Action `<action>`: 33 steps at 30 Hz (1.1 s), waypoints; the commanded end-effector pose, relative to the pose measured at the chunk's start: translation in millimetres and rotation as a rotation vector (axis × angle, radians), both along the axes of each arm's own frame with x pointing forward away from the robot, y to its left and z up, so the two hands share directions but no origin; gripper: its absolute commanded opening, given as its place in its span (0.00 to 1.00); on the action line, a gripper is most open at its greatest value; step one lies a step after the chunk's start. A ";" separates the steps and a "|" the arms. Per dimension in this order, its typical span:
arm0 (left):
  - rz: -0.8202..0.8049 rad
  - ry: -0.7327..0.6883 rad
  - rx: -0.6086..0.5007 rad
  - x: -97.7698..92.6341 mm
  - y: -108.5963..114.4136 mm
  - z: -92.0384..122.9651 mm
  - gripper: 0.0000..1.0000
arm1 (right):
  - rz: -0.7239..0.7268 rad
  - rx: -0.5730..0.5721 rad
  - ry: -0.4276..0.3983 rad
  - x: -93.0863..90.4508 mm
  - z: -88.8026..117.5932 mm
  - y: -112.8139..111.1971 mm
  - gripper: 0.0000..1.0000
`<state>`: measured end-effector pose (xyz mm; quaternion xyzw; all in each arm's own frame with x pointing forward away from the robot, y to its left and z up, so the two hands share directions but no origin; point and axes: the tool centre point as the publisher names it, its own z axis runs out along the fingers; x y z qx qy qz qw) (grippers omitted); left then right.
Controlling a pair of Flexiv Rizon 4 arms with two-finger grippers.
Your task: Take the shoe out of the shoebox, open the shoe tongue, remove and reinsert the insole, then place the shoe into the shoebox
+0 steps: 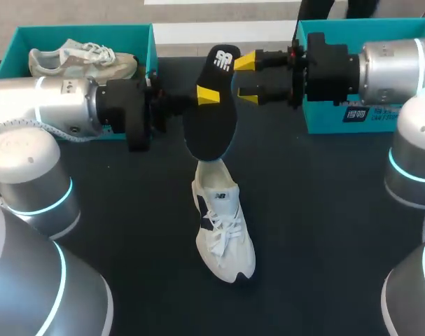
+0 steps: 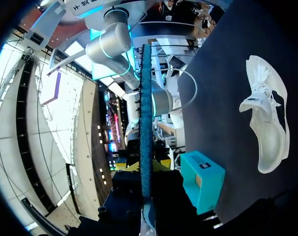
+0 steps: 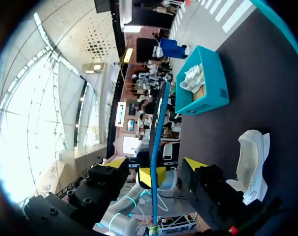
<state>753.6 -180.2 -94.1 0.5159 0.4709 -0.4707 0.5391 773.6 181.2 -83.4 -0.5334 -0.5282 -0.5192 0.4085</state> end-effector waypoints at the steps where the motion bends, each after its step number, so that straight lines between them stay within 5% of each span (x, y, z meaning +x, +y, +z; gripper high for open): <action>1: 0.024 0.005 0.000 -4.8 16.3 1.3 0.00 | 0.068 -0.004 -0.023 -4.1 1.8 -34.5 1.00; 9: 0.064 0.030 0.006 -7.2 33.4 -2.0 0.00 | 0.130 -0.018 -0.055 -11.1 -4.6 -66.9 1.00; 22: 0.111 0.017 0.065 -2.2 52.0 -5.5 0.00 | 0.179 -0.019 0.020 -27.1 -16.7 -112.6 1.00; 33: 0.118 0.014 0.079 0.6 53.4 -7.0 0.00 | 0.179 -0.019 0.020 -27.1 -16.7 -112.6 1.00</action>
